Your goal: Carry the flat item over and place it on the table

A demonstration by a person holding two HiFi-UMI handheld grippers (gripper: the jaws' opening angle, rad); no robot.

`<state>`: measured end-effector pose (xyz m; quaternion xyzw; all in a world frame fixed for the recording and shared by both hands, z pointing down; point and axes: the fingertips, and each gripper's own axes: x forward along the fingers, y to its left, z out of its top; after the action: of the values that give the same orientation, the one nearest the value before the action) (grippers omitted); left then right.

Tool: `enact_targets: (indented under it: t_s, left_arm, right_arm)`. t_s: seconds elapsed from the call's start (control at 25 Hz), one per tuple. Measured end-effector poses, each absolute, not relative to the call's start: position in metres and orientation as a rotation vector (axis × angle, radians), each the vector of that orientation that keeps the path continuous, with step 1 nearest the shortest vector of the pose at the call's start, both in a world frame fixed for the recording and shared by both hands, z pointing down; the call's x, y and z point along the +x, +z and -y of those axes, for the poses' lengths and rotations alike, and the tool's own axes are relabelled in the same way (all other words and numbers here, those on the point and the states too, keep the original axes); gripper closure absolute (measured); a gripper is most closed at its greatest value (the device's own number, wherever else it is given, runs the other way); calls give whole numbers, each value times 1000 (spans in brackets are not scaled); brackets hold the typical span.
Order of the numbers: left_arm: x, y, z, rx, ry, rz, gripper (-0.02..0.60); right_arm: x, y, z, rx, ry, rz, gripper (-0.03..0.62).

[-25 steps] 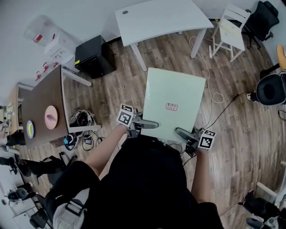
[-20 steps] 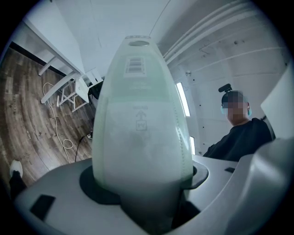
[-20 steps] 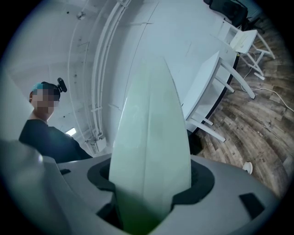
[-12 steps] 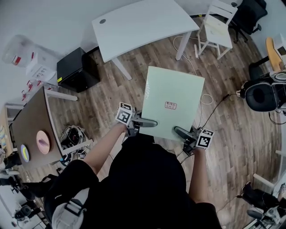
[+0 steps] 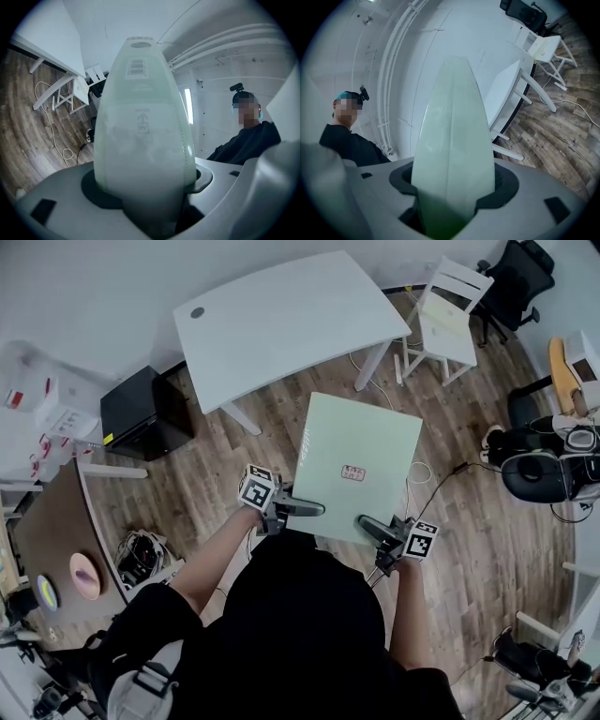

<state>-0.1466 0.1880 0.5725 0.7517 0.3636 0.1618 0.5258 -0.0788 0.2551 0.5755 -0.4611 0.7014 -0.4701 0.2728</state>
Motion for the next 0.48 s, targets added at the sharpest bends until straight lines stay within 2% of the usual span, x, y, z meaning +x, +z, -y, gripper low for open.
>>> enact_targets:
  t_s: [0.48]
  left_arm:
    - [-108,574,-95,1783,407,-901,262]
  right_arm:
    - [-43,576,-166,-1290,-1264,-1843,276]
